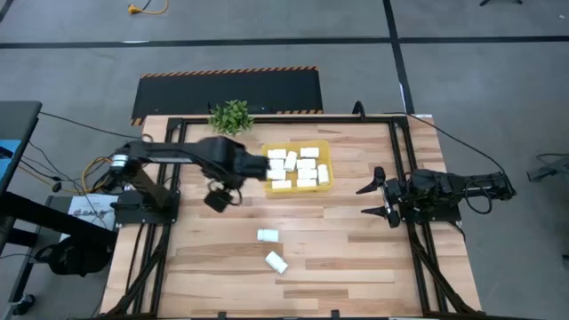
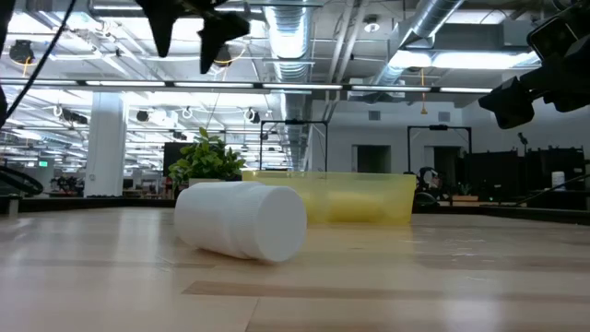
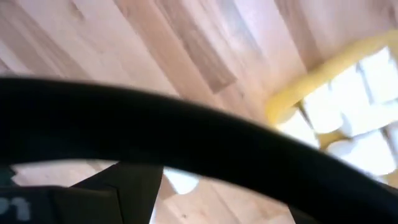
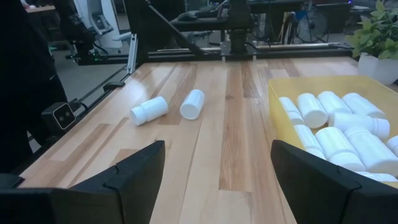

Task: Pick and place pill bottles into a basket
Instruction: Put the white pill bottle into the yellow bin

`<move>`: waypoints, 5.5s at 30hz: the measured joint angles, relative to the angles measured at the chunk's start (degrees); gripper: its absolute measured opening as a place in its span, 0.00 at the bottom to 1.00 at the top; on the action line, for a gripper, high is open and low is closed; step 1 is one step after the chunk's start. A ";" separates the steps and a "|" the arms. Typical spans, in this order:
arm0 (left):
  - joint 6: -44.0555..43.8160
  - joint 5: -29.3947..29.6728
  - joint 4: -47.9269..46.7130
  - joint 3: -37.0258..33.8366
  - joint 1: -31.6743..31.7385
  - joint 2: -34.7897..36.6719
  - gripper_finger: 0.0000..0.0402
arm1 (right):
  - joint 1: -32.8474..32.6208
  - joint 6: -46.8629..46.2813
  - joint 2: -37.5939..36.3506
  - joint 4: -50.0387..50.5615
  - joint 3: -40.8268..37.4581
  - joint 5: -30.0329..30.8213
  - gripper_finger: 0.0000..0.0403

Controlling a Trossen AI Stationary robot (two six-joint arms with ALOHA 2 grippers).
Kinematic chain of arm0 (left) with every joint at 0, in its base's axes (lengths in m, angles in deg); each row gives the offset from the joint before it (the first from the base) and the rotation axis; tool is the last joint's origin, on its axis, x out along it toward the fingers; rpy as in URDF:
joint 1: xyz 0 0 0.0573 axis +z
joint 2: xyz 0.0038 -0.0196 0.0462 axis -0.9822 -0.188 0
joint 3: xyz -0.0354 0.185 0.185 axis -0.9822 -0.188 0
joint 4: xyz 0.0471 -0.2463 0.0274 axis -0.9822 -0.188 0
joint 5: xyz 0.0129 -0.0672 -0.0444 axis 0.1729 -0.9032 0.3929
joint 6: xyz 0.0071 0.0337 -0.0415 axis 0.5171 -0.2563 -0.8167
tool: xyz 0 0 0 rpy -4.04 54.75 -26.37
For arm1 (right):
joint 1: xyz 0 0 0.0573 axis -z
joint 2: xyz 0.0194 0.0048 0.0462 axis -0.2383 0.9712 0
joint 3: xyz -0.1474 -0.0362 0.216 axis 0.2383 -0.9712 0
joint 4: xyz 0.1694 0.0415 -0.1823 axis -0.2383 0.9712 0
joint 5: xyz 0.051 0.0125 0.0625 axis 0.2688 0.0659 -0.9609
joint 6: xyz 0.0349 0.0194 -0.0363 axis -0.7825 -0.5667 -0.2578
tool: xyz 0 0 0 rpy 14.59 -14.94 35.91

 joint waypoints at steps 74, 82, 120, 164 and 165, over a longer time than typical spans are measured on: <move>26.88 1.58 36.80 -14.55 -17.79 -8.80 0.69 | 0.02 0.00 0.02 0.04 0.00 -0.02 0.71; 41.86 1.75 34.57 -14.55 -17.85 -8.75 0.69 | 0.01 0.00 0.02 0.04 0.00 0.00 0.71; 45.78 -1.19 32.17 -14.62 -17.80 -8.73 0.97 | 0.02 0.00 0.02 0.04 0.00 0.00 0.71; 46.52 1.51 21.06 0.25 -16.76 -21.54 0.96 | 0.00 0.00 0.00 0.00 -0.02 -0.02 0.71; 46.41 1.50 20.82 0.20 -16.76 -21.56 0.96 | 0.02 0.00 0.00 0.00 -0.02 -0.02 0.71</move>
